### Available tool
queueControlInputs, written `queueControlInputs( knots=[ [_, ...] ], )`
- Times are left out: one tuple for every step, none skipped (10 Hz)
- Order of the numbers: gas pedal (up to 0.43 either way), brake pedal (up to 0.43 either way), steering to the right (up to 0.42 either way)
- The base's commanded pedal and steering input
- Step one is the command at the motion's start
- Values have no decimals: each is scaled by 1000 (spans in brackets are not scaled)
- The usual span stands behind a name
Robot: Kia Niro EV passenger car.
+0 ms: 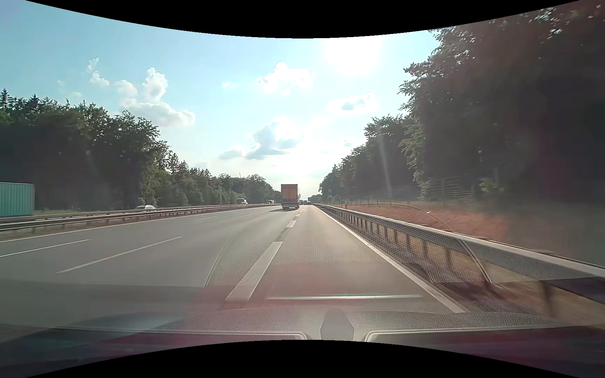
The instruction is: Follow the waypoints while adhering to traffic rules and regulations
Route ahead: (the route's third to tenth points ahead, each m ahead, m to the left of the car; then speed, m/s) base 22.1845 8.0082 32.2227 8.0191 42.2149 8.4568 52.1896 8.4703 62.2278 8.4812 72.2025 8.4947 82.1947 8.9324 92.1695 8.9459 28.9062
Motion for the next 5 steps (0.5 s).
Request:
queueControlInputs(
  knots=[
    [177,0,-7],
    [177,0,-7],
    [177,0,-7],
    [177,0,-6],
    [177,0,-5]
  ],
)
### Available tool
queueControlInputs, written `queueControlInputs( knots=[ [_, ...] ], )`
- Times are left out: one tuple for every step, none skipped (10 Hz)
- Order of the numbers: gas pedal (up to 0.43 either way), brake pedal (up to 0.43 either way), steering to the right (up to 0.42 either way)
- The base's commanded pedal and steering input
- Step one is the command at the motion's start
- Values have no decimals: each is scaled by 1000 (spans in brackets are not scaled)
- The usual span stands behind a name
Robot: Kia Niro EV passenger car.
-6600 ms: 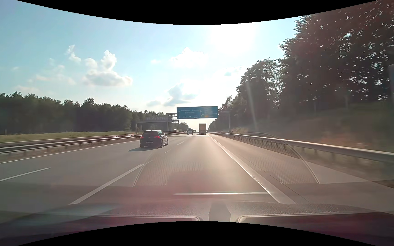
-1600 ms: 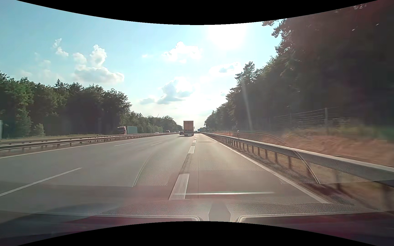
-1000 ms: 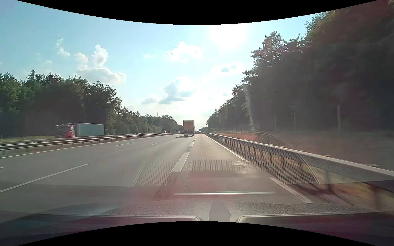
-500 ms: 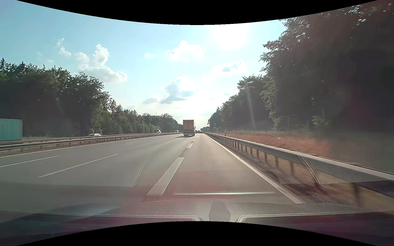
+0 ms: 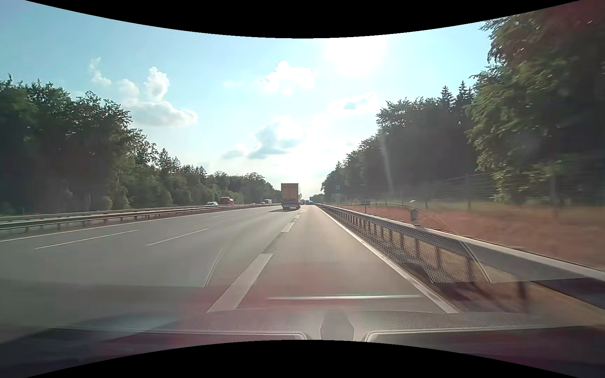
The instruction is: Follow the waypoints while adhering to traffic rules and regulations
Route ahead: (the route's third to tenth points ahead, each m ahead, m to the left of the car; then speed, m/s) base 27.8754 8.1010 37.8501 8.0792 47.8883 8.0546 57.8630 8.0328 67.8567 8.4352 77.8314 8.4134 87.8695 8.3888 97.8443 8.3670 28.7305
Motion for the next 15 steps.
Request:
queueControlInputs(
  knots=[
    [177,0,-4],
    [177,0,-2],
    [177,0,-3],
    [169,0,-3],
    [169,0,-3],
    [169,0,-3],
    [157,0,-4],
    [157,0,-4],
    [150,0,-4],
    [150,0,-4],
    [150,0,-4],
    [150,0,-4],
    [150,0,-4],
    [150,0,-4],
    [150,0,-4]
  ],
)
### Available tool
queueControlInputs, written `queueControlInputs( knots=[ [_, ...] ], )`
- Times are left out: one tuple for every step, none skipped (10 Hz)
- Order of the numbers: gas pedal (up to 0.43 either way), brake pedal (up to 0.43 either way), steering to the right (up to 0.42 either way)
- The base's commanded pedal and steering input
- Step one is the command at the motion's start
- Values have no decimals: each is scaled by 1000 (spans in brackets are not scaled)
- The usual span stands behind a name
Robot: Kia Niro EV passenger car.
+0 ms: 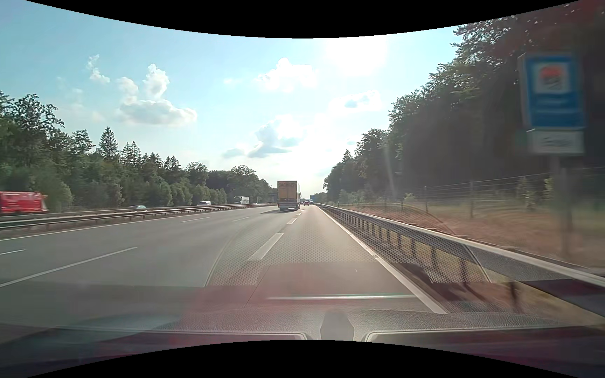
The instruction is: Follow the waypoints while adhering to traffic rules and regulations
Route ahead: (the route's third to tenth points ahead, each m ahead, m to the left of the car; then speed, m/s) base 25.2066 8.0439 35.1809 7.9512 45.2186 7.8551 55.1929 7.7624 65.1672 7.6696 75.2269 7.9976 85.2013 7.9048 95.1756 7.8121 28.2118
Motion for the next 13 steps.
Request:
queueControlInputs(
  knots=[
    [150,0,-4],
    [150,0,-4],
    [150,0,-4],
    [150,0,-4],
    [150,0,-4],
    [150,0,-4],
    [150,0,-4],
    [150,0,-4],
    [150,0,-4],
    [150,0,-3],
    [150,0,-3],
    [150,0,-3],
    [150,0,-3]
  ],
)
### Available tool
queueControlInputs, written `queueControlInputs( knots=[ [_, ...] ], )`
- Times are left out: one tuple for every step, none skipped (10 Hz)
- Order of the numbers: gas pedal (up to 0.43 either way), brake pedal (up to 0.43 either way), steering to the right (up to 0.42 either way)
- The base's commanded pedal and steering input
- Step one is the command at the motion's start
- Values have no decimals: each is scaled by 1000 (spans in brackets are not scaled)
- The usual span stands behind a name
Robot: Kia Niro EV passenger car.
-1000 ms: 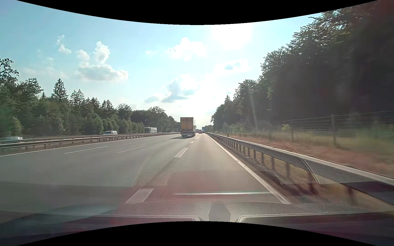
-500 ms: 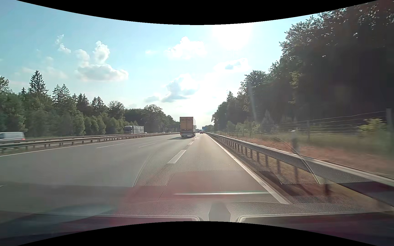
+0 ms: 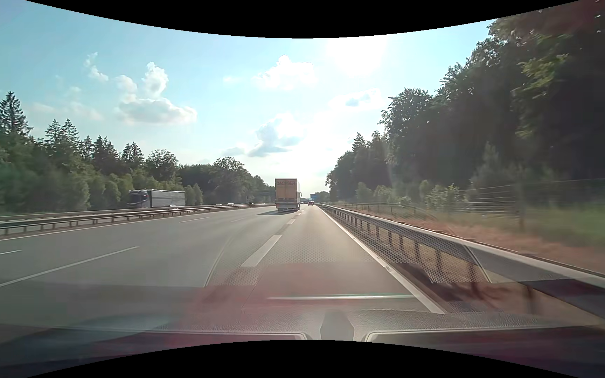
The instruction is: Follow the waypoints while adhering to traffic rules and regulations
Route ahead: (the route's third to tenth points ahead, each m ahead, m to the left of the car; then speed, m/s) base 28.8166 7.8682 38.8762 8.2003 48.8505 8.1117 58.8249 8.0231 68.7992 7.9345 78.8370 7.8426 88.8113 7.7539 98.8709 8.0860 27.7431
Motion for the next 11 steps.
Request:
queueControlInputs(
  knots=[
    [150,0,-3],
    [150,0,-3],
    [150,0,-3],
    [110,0,-3],
    [0,0,-3],
    [0,0,-3],
    [0,0,-3],
    [0,0,-3],
    [0,0,-3],
    [0,0,-3],
    [0,0,-3]
  ],
)
